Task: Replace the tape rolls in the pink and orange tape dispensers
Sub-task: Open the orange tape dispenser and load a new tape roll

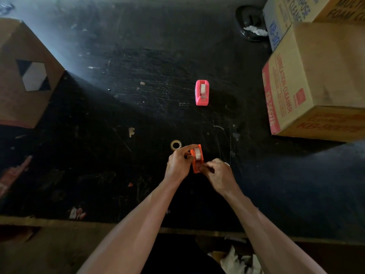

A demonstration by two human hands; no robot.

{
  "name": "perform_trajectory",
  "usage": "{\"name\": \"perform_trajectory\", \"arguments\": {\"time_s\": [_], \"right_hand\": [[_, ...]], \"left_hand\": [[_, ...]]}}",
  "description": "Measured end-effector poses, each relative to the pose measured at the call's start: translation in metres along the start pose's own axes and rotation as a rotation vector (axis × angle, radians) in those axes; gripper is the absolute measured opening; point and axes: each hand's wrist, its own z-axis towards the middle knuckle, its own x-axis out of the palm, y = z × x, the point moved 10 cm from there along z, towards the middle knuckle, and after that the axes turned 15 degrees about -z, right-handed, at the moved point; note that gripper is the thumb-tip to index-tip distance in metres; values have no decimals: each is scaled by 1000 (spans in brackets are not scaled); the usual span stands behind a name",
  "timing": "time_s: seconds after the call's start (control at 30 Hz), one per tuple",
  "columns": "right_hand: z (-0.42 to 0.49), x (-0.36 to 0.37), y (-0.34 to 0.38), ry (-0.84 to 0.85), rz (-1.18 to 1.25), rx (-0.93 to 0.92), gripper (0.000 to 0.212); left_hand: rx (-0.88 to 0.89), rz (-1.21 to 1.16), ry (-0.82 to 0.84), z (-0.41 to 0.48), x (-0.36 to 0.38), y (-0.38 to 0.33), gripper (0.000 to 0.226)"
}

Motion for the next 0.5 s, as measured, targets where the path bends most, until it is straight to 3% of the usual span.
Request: {"name": "perform_trajectory", "arguments": {"time_s": [0.5], "right_hand": [[14, 6, 0, 242, 6, 10, 14]], "left_hand": [[-19, -48, 9, 1, 4, 3, 42]]}}
